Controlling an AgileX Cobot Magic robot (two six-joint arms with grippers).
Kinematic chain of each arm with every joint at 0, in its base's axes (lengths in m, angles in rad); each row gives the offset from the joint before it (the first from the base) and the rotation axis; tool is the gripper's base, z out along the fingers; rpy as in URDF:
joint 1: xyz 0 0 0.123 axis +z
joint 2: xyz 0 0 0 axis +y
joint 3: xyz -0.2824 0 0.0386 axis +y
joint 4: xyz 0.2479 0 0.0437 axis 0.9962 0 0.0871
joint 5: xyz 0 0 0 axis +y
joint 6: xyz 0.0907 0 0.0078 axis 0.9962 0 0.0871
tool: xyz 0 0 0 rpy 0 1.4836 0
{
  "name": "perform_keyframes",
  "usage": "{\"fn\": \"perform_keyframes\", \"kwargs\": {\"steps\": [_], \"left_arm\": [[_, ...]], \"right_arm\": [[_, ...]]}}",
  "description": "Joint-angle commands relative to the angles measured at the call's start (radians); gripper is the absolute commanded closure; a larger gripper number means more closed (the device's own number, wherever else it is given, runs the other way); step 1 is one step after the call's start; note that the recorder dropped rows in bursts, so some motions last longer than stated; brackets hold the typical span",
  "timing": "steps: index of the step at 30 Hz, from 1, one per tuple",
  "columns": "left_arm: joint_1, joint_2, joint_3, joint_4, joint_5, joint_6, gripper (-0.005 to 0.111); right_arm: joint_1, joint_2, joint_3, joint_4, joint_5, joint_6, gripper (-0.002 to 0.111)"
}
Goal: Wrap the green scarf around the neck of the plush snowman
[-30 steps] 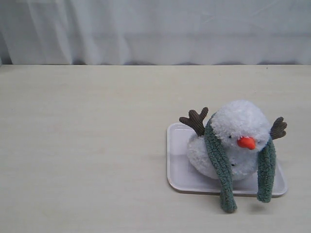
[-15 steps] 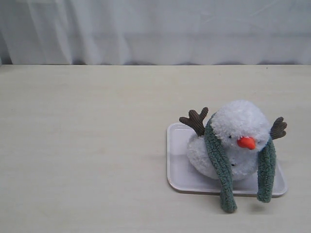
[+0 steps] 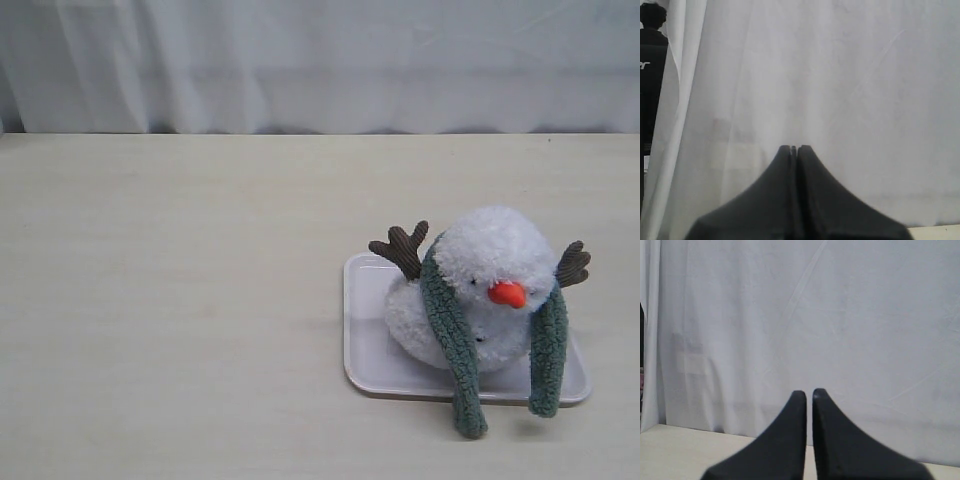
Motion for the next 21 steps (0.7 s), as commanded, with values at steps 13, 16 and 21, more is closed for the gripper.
{"fn": "perform_keyframes", "kwargs": {"steps": [13,16,21], "left_arm": [[0.005,-0.094,0.002,-0.005,0.111,0.105,0.107],[0.005,-0.11,0.002,-0.005,0.111,0.105,0.107],[0.016,-0.134,0.002,-0.005,0.111,0.108,0.107]], "right_arm": [[-0.003,-0.005,0.003,0.002,-0.007,0.003,0.104],[-0.003,-0.005,0.003,0.002,-0.007,0.003,0.104],[-0.003,-0.005,0.003,0.002,-0.007,0.003,0.104]]}}
